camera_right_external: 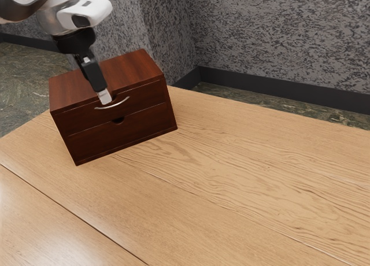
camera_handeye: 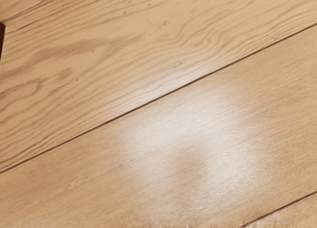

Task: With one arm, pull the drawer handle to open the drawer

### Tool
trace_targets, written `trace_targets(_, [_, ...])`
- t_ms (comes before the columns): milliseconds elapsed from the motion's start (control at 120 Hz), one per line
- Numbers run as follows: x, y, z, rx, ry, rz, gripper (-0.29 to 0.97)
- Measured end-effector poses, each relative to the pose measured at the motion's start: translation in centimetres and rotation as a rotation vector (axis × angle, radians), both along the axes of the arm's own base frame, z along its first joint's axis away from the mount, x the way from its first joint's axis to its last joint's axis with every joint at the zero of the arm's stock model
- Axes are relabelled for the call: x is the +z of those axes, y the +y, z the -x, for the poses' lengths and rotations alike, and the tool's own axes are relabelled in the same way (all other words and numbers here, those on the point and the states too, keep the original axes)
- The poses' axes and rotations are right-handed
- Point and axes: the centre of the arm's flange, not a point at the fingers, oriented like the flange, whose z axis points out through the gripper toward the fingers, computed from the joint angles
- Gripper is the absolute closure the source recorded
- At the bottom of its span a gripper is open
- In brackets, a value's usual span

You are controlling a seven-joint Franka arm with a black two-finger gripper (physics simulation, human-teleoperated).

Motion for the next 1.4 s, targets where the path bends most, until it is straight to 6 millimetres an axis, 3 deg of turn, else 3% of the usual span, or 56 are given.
trace_targets(108, [-3.0,2.5,-1.7,-0.093,0.037,0.014,0.00])
trace_targets(267, [-5.3,1.3,-3.6,-0.265,0.044,0.018,0.00])
trace_targets(400, [-7.8,3.5,-5.2,-0.321,0.045,0.020,0.00])
trace_targets(542, [-8.1,4.3,-5.7,-0.375,0.021,0.000,0.00])
trace_targets(667, [-8.5,6.8,-5.6,-0.378,-0.002,-0.016,0.00])
trace_targets(783, [-9.5,8.0,-6.2,-0.388,-0.017,-0.029,0.00])
trace_targets(1400, [-13.0,10.1,-9.0,-0.292,-0.042,-0.145,0.00])
